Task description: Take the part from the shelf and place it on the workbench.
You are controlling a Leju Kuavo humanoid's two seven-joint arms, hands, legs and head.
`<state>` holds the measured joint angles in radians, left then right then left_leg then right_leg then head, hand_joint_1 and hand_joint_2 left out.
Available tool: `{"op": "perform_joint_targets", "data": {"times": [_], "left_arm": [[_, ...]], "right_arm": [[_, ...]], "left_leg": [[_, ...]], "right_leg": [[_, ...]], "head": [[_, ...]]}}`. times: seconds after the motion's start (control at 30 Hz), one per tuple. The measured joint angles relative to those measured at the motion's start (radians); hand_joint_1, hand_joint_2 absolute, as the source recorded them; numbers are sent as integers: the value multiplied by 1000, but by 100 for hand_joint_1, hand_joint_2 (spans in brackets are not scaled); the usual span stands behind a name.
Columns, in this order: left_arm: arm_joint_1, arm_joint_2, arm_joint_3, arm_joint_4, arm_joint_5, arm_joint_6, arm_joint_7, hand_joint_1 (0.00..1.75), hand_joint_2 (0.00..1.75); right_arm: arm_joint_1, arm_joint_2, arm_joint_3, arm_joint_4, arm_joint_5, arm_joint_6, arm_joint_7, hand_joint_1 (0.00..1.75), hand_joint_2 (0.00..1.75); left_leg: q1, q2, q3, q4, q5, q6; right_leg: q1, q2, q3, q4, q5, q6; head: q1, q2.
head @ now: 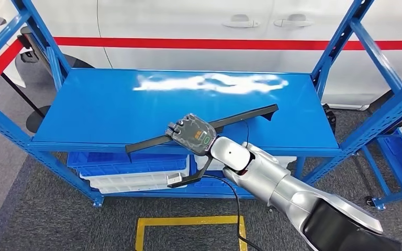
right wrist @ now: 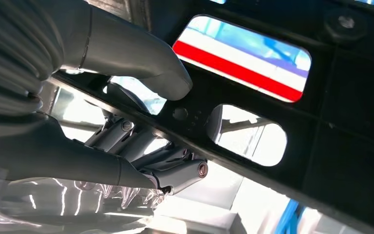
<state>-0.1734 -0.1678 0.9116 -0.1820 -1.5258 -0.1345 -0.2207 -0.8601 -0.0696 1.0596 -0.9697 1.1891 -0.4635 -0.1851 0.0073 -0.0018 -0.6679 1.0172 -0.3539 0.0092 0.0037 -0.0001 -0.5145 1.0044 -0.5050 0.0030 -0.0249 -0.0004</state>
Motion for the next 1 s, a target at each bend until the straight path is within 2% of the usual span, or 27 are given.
{"op": "perform_joint_targets", "data": {"times": [0.03, 0.07, 0.1, 0.13, 0.2, 0.23, 0.27, 0.3, 0.33, 0.37, 0.4, 0.43, 0.47, 0.5, 0.57, 0.6, 0.63, 0.7, 0.73, 0.77, 0.8, 0.83, 0.87, 0.9, 0.93, 0.97, 1.0], "left_arm": [[0, 0, 0, 0, 0, 0, 0, 0, 175], [1, 0, -1, 0, 0, 0, -1, 0, 175], [2, 1, -1, 0, 0, 0, -1, 0, 175], [3, 1, -2, 0, 0, -1, -1, 0, 175], [3, 2, -5, 0, 0, -2, -2, 0, 175], [2, 2, -6, 0, 0, -3, -2, 0, 175], [2, 2, -6, 0, 0, -4, -3, 0, 175], [2, 3, -7, 0, 0, -5, -3, 0, 175], [1, 3, -7, 0, 0, -7, -3, 0, 175], [0, 3, -7, 0, 1, -8, -4, 0, 175], [-2, 4, -8, 0, 1, -9, -4, 0, 175], [-4, 4, -8, 0, 2, -11, -5, 0, 175], [-6, 4, -9, 0, 2, -12, -5, 0, 175], [-6, 4, -9, 0, 3, -12, -6, 0, 175], [-5, 4, -10, 0, 3, -15, -6, 0, 175], [-5, 3, -11, 0, 3, -16, -6, 0, 175], [-5, 3, -12, 0, 3, -17, -6, 0, 175], [-7, 3, -14, 0, 2, -19, -6, 0, 175], [-7, 3, -14, 0, 1, -19, -7, 0, 175], [-6, 3, -14, 0, 0, -19, -8, 0, 175], [-6, 3, -15, 0, -2, -19, -10, 0, 175], [-6, 2, -15, 0, -3, -19, -13, 0, 175], [-6, 2, -16, 0, -4, -18, -15, 0, 175], [-5, 1, -18, 0, -6, -18, -15, 0, 175], [-6, 0, -20, 0, -6, -18, -16, 0, 175], [-6, -1, -21, 0, -6, -17, -16, 0, 175], [-6, -2, -23, 0, -6, -16, -17, 0, 175]], "right_arm": [[0, 0, 0, 0, 1, 0, 1, 175, 175], [-1, 0, 0, 0, 3, -1, 3, 175, 175], [-1, 0, 1, -1, 5, -1, 5, 175, 175], [0, 0, 1, -1, 9, -1, 7, 175, 175], [2, 1, 1, -2, 16, -1, 11, 175, 175], [5, 1, 1, -2, 19, -1, 13, 175, 175], [7, 1, 1, -3, 21, -1, 15, 175, 175], [10, 1, 1, -3, 23, 0, 16, 175, 175], [11, 1, 1, -3, 26, 1, 17, 175, 175], [12, 1, 1, -4, 27, 3, 17, 175, 175], [12, 0, 0, -6, 28, 6, 17, 175, 175], [12, 0, -1, -8, 28, 8, 17, 175, 175], [13, 0, -1, -10, 28, 9, 17, 175, 175], [13, 0, -2, -12, 29, 11, 17, 175, 175], [16, -1, -2, -14, 32, 13, 19, 175, 175], [17, -3, -2, -15, 33, 15, 20, 175, 175], [19, -5, -2, -15, 33, 16, 21, 175, 175], [22, -8, -3, -15, 34, 17, 23, 175, 175], [24, -10, -3, -15, 34, 18, 24, 175, 175], [28, -12, -3, -15, 34, 17, 24, 175, 175], [34, -14, -3, -15, 33, 16, 24, 175, 175], [39, -17, -3, -15, 33, 15, 25, 175, 175], [43, -18, -4, -16, 33, 13, 25, 175, 175], [46, -20, -5, -18, 33, 12, 26, 175, 175], [47, -20, -8, -22, 33, 10, 26, 175, 175], [47, -21, -10, -25, 33, 9, 27, 175, 175], [47, -21, -12, -28, 34, 7, 28, 175, 175]], "left_leg": [[0, 0, -2, -5, 8, -6], [0, -1, -8, -3, 2, -12], [0, -2, -16, 13, -23, -17], [1, -2, -29, 49, -66, -21], [6, -1, -56, 169, -166, -30], [7, -1, -64, 230, -192, -34], [8, -1, -63, 272, -194, -38], [10, -1, -47, 282, -176, -41], [11, -1, -15, 260, -149, -43], [14, -1, 31, 207, -129, -44], [13, -2, 85, 135, -131, -43], [11, -3, 125, 75, -142, -37], [9, -5, 150, 31, -157, -30], [5, -6, 158, 10, -165, -21], [4, -6, 144, 4, -148, -1], [4, -4, 136, 3, -135, 9], [6, -2, 125, 0, -121, 18], [4, -1, 95, -1, -95, 27], [3, 0, 78, 0, -83, 28], [1, 0, 62, 0, -73, 28], [-1, 0, 46, 1, -62, 28], [-3, -1, 32, 1, -52, 28], [-5, -1, 20, 1, -42, 26], [-7, -1, 10, 1, -33, 24], [-9, 0, 4, 2, -25, 21], [-10, 0, 0, 1, -17, 16], [-9, 2, -1, 0, -10, 11]], "right_leg": [[-2, -1, -5, -4, 11, -4], [-5, -4, -11, -11, 24, -10], [-8, -6, -20, -17, 39, -17], [-12, -8, -32, -23, 53, -22], [-11, -10, -61, -22, 78, -27], [-11, -11, -76, -19, 89, -27], [-11, -11, -93, -16, 99, -25], [-11, -12, -111, -11, 109, -23], [-12, -12, -129, -4, 119, -20], [-13, -12, -145, 3, 127, -16], [-13, -11, -159, 10, 135, -11], [-12, -11, -168, 15, 143, -5], [-12, -11, -174, 18, 151, 1], [-11, -11, -177, 17, 161, 8], [-14, -9, -182, 13, 172, 20], [-16, -7, -189, 22, 154, 26], [-18, -6, -200, 52, 115, 31], [-19, -4, -231, 166, 5, 37], [-19, -4, -243, 232, -31, 39], [-19, -4, -246, 281, -39, 40], [-18, -4, -237, 305, -23, 39], [-17, -4, -212, 296, 7, 35], [-14, -4, -171, 254, 34, 27], [-10, -4, -117, 189, 40, 16], [-6, -5, -62, 112, 29, 7], [-2, -6, -21, 52, 11, -1], [2, -7, 2, 12, -4, -5]], "head": [[0, 0], [0, 0], [0, 0], [0, 0], [0, 0], [0, 0], [0, 0], [0, 0], [0, 0], [0, 0], [0, 0], [0, 0], [0, 0], [0, 0], [0, 0], [0, 0], [0, 0], [0, 0], [0, 0], [0, 0], [0, 0], [0, 0], [0, 0], [0, 0], [0, 0], [0, 0], [0, 0]]}}
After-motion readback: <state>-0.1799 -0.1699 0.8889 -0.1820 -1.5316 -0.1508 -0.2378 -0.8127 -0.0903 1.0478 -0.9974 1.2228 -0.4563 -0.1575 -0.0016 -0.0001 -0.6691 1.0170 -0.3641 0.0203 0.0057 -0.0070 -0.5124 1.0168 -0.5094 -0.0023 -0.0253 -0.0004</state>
